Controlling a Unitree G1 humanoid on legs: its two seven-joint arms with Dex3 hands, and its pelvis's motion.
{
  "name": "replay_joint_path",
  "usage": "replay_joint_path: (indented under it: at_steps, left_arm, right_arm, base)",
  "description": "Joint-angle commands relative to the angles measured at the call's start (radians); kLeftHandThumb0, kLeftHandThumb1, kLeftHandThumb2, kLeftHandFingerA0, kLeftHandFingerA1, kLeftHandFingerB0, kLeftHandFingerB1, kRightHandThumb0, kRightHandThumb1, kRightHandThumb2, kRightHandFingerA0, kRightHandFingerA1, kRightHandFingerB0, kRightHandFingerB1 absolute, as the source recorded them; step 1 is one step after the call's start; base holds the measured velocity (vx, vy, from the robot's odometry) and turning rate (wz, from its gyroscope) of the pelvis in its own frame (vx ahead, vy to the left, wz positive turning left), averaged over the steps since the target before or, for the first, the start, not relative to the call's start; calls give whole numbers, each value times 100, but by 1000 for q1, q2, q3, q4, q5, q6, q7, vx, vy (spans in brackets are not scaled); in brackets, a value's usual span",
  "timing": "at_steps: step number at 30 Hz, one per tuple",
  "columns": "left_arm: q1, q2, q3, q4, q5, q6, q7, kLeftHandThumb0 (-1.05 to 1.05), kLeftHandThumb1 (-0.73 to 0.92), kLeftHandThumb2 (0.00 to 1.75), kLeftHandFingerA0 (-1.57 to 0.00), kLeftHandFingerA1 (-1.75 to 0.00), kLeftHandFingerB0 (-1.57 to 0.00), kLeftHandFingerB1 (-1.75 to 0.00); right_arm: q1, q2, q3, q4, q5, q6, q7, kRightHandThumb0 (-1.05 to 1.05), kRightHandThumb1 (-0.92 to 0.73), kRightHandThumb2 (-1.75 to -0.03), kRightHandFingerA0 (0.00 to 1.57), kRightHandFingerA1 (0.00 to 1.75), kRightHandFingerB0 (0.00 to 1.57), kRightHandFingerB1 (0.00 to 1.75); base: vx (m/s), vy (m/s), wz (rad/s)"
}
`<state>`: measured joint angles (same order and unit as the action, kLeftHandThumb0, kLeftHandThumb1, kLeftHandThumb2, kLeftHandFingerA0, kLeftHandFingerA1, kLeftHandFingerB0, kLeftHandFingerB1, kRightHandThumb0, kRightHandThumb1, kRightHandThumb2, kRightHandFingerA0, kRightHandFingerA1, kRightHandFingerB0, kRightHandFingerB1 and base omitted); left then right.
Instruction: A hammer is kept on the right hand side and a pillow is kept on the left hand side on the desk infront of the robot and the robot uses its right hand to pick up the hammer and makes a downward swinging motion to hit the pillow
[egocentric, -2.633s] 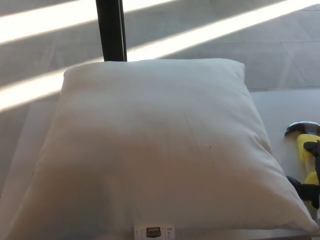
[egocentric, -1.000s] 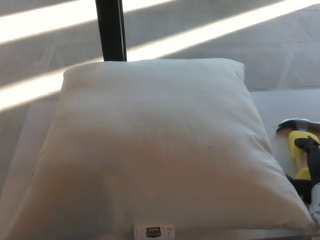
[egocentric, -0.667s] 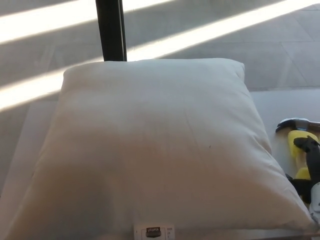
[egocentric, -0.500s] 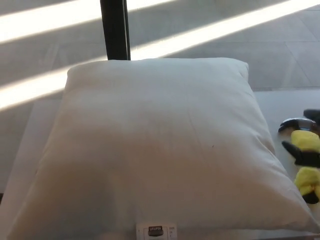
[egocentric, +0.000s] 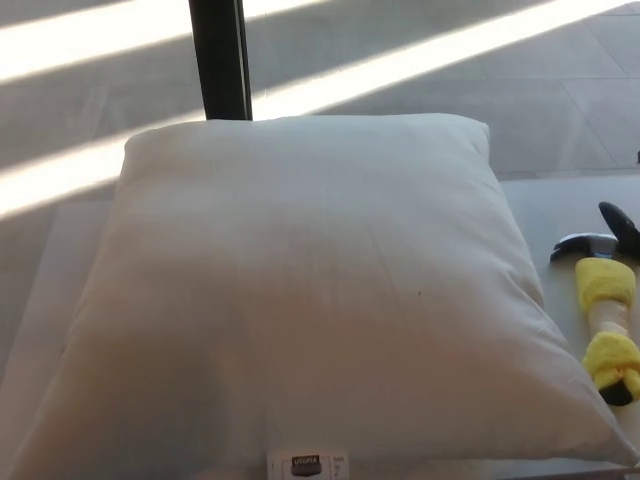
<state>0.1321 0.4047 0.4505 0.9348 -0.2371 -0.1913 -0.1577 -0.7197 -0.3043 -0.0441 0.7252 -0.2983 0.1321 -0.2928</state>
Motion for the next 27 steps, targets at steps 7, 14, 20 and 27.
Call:
replay_joint_path:
  at_steps: [7,14,20,27]
  left_arm:
    - [20,-8,4,6,-11,-5,-36,-62,64,60,-79,-58,-68,-48]
    - [-16,-6,0,71,-5,-6,-25,-64,61,60,-82,-52,-69,-46]
    - [-3,-5,3,43,-8,-5,-25,-66,62,59,-84,-55,-73,-47]
    - [-19,2,2,87,-5,-14,-33,-65,62,60,-82,-53,-69,-46]
  right_arm:
    - [-144,-1,9,185,2,231,-12,-61,-49,-79,17,69,30,46]
    - [-201,-3,11,335,6,224,-46,-64,-49,-80,15,71,31,47]
    - [-202,-4,20,426,-2,257,-105,-61,-59,-58,0,59,37,39]
    - [-178,10,38,457,10,312,-55,-63,-62,-59,0,32,26,31]
  base:
    - [0,0,0]
    - [0,0,0]
    - [0,0,0]
    - [0,0,0]
